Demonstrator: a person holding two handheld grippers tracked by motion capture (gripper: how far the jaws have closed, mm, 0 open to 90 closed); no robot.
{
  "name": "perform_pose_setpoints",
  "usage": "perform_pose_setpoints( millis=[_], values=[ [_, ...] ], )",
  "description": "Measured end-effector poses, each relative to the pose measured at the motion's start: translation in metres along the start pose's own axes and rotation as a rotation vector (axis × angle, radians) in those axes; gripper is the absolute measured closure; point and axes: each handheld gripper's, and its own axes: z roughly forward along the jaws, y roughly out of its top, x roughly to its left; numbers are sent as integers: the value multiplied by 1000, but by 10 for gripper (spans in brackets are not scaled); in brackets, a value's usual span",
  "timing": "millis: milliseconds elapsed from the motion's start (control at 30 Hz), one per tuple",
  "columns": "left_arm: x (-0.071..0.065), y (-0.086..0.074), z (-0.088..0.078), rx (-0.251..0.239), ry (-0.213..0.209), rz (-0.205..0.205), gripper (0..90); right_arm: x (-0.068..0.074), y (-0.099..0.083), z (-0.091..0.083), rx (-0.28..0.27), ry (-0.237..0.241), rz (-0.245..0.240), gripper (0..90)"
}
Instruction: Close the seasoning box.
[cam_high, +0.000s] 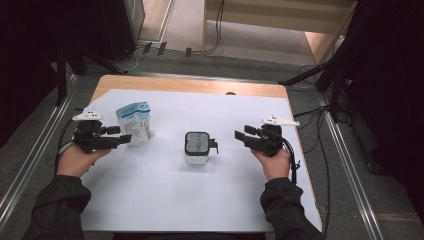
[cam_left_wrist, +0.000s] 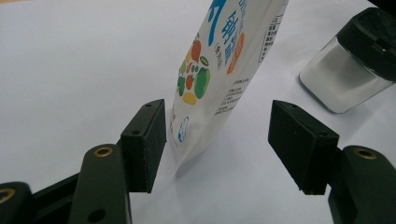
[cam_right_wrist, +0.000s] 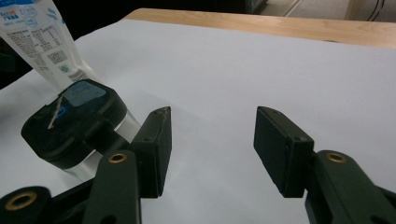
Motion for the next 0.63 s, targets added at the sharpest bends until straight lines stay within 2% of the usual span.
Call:
perform_pose_setpoints(
  millis=[133, 267, 533, 633],
  values=[
    [0, 2, 1, -2, 0, 12, 380, -3, -4, -5, 13, -13, 18, 482],
    [0, 4, 3, -1, -8, 17, 380, -5, -8, -8, 10, -27, 16, 482],
    [-1, 5, 5, 9, -15, 26, 380, -7, -10, -11, 10, -33, 25, 481],
    [0, 5, 4, -3, -15, 27, 380, -7, -10, -10, 11, -34, 26, 480]
  ],
)
